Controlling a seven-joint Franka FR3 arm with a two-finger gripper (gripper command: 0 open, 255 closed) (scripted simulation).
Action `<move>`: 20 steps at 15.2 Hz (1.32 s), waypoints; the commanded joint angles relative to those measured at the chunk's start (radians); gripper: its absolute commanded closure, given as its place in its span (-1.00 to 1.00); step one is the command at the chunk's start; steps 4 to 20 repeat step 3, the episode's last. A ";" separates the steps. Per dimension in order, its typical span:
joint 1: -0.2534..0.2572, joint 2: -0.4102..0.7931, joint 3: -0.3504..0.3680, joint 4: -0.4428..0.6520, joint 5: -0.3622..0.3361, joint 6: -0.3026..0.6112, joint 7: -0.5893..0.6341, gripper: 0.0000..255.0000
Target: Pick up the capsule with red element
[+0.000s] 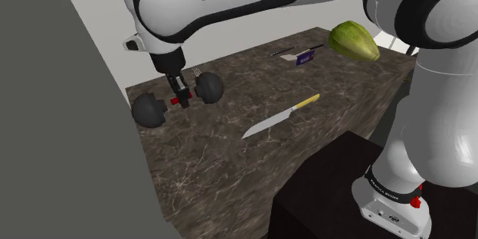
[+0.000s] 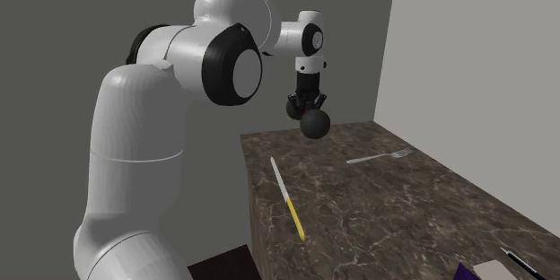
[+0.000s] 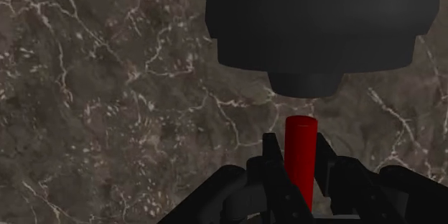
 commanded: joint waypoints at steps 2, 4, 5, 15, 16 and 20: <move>0.000 -0.001 0.000 0.030 0.000 -0.030 -0.001 1.00; 0.000 -0.001 0.000 0.030 0.000 -0.030 -0.001 1.00; 0.000 -0.001 0.000 0.030 0.000 -0.030 -0.001 1.00; 0.000 -0.001 0.000 0.030 0.000 -0.030 -0.001 1.00; 0.000 -0.001 0.000 0.030 0.000 -0.030 -0.001 1.00; 0.000 -0.001 0.000 0.030 0.000 -0.030 -0.001 1.00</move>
